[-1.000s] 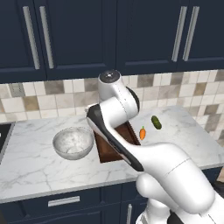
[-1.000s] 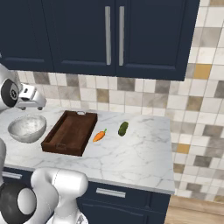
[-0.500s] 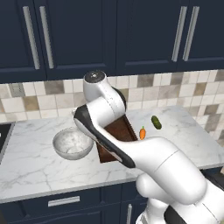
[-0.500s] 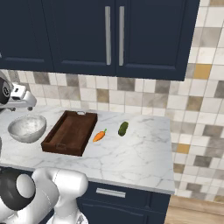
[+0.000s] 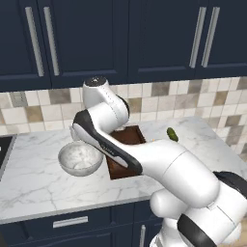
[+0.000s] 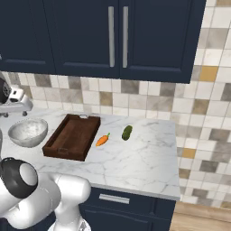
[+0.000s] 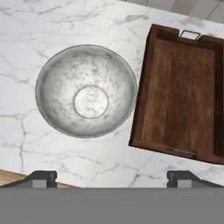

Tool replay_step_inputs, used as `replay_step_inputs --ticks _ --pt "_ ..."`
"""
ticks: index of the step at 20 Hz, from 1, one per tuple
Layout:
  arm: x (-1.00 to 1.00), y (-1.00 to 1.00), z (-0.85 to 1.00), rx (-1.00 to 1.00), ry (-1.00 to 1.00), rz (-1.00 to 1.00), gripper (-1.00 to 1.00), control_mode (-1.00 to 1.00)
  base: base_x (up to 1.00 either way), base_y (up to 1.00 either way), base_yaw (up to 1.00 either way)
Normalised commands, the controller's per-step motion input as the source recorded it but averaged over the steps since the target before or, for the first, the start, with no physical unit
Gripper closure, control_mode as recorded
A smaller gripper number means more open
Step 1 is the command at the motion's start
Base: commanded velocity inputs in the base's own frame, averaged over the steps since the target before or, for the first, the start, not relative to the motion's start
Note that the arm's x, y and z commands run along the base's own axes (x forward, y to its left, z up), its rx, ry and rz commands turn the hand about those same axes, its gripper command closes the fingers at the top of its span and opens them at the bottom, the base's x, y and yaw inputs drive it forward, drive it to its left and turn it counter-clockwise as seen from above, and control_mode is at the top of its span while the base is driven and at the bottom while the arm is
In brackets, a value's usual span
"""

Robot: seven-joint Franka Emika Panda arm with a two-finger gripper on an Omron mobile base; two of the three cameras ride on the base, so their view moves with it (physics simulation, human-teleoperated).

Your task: Place the two vegetables and bowl onto the tray for setting up a vegetable dip station.

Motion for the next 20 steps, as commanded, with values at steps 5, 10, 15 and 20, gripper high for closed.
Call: replay_step_inputs --ticks 5,10,15,20 --pt "0.00 0.27 -0.22 -0.05 0.04 0.01 -1.00 -1.00 0.00 0.00 0.00" --pt "0.01 0.35 -0.19 -0.01 0.04 0.01 -1.00 -1.00 0.00 0.00 0.00" --pt "0.06 0.32 -0.19 0.00 0.05 0.05 -1.00 -1.00 0.00 0.00 0.00" --pt "0.14 0.28 -0.27 -0.07 0.02 0.08 -1.00 -1.00 0.00 0.00 0.00"
